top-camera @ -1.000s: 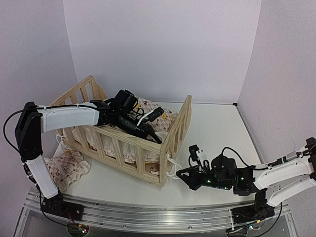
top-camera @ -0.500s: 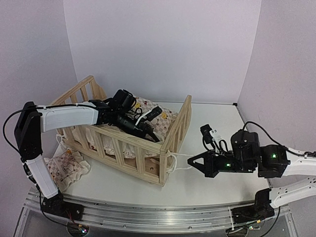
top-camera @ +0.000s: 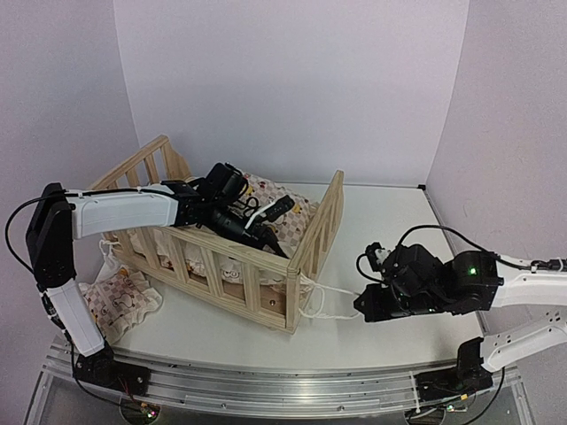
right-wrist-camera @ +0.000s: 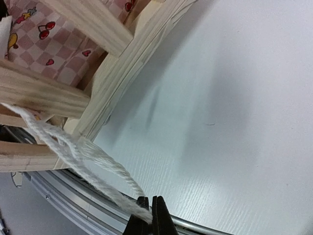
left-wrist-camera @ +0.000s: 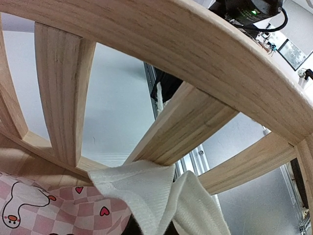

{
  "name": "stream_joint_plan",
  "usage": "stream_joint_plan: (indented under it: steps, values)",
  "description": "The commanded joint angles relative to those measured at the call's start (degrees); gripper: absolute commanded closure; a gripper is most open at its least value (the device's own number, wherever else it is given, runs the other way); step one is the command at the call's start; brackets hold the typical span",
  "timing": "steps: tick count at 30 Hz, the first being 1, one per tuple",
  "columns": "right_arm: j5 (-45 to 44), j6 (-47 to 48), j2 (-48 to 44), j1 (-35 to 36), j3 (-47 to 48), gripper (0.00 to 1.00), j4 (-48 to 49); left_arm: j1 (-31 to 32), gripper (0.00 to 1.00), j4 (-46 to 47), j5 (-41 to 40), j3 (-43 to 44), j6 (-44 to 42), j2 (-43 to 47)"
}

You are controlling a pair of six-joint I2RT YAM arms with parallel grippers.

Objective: Set up the pet bed

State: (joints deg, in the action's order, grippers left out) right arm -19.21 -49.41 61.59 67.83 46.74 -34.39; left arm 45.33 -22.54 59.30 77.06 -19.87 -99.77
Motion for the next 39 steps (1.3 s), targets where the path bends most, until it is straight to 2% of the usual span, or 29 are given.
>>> stream_joint_plan:
  steps: [1, 5, 11, 14, 16, 17, 21, 22, 24, 29, 33, 35, 39]
  values:
    - [-9.83, 3.67, 4.33, -0.16, 7.29, 0.99, -13.34, -1.71, 1.00, 0.82, -0.55, 0.75, -1.46, 2.38]
    - [-9.69, 9.86, 9.27, -0.19, 12.99, 0.95, -14.02, -1.74, 1.00, 1.01, -0.56, 0.53, -1.27, 2.63]
    - [-6.54, 2.51, 10.03, -0.11, 7.54, 0.67, -13.81, -1.74, 1.00, 1.77, -0.53, 0.19, -0.81, 2.75]
    - [-4.72, 0.03, 6.20, -0.14, 3.48, 0.60, -10.37, -1.73, 1.00, 2.31, -0.24, -0.13, -0.63, 2.64]
    - [-2.28, 0.75, 2.55, -0.15, 0.35, 0.58, -3.90, -1.73, 1.00, 2.74, -0.04, -0.27, -0.55, 2.63]
    - [-0.02, 2.01, 0.00, -0.14, -2.24, 0.57, 2.65, -1.73, 1.00, 2.88, 0.01, -0.34, -0.51, 2.62]
    - [13.71, 6.50, -4.96, 0.02, -14.65, 0.55, 36.51, -1.73, 1.00, 3.42, -0.01, -0.67, -0.46, 2.61]
    - [14.68, 6.60, -4.67, 0.16, -17.28, 0.54, 43.93, -1.73, 1.00, 3.41, -0.04, -0.69, -0.44, 2.60]
    - [15.12, 6.64, -2.20, 0.28, -18.95, 0.55, 49.76, -1.74, 1.00, 3.41, -0.25, -0.76, -0.44, 2.67]
    - [21.58, 9.35, 6.17, 0.33, -15.82, 0.53, 55.39, -1.74, 1.00, 2.70, -0.66, -0.54, -0.86, 2.68]
    - [21.83, 9.32, 6.94, 0.29, -16.82, 0.56, 58.59, -1.74, 1.00, 2.68, -0.62, -0.65, -0.95, 2.70]
    - [19.96, 8.82, 6.48, 0.29, -17.56, 0.60, 58.74, -1.73, 1.00, 2.81, -0.53, -0.69, -0.91, 2.66]
    - [13.62, 8.64, 6.08, 0.30, -18.71, 0.81, 58.74, -1.73, 1.00, 3.07, -0.45, -0.83, -0.80, 2.63]
